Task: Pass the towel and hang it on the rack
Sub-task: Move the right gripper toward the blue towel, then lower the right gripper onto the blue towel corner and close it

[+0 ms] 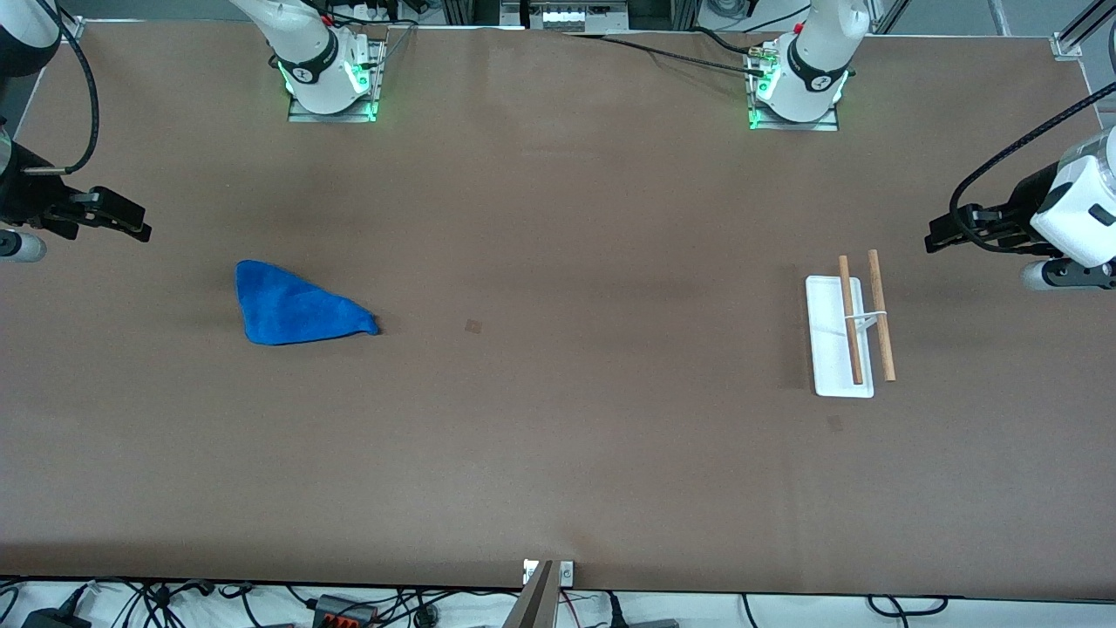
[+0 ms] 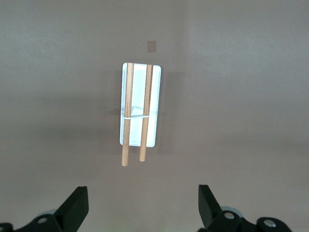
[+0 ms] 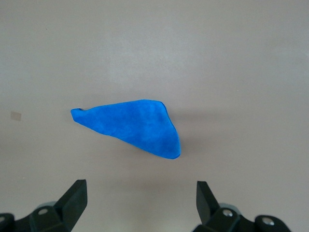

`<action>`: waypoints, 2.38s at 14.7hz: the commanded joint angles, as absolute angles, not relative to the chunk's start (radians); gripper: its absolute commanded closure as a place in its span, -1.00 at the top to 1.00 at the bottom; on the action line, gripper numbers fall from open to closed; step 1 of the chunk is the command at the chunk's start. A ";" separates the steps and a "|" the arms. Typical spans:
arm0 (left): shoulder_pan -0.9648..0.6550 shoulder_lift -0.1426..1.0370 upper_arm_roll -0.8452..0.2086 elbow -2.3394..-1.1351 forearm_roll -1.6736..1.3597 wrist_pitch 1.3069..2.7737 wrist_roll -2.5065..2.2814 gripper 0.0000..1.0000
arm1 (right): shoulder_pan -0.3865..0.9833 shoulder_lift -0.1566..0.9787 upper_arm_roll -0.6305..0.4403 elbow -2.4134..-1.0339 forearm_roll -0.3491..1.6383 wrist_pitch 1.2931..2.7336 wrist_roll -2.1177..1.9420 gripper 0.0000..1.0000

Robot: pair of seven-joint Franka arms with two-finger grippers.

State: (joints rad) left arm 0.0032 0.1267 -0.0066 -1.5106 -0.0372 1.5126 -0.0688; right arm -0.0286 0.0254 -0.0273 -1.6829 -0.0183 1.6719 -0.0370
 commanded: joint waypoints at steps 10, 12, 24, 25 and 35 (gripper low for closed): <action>0.006 0.126 -0.017 -1.503 -0.018 1.511 -0.074 1.00 | -0.038 0.070 -0.025 -1.729 -0.032 1.687 -0.061 1.00; 0.006 0.126 -0.017 -1.502 -0.018 1.513 -0.072 1.00 | -0.037 0.136 -0.025 -1.741 -0.032 1.690 -0.061 1.00; 0.008 0.126 -0.017 -1.502 -0.026 1.511 -0.061 1.00 | -0.127 0.511 -0.025 -1.752 -0.077 1.690 -0.443 1.00; 0.008 0.126 -0.017 -1.502 -0.026 1.511 -0.061 1.00 | -0.132 0.529 -0.025 -1.752 -0.078 1.695 -0.449 1.00; 0.008 0.126 -0.017 -1.502 -0.028 1.511 -0.060 1.00 | -0.104 0.597 -0.026 -1.789 -0.144 1.733 -0.434 1.00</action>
State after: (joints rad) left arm 0.0027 0.1266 -0.0095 -1.5105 -0.0372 1.5126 -0.0687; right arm -0.1180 0.6134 -0.0279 -1.7605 -0.1191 1.7126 -0.4313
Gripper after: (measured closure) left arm 0.000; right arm 0.000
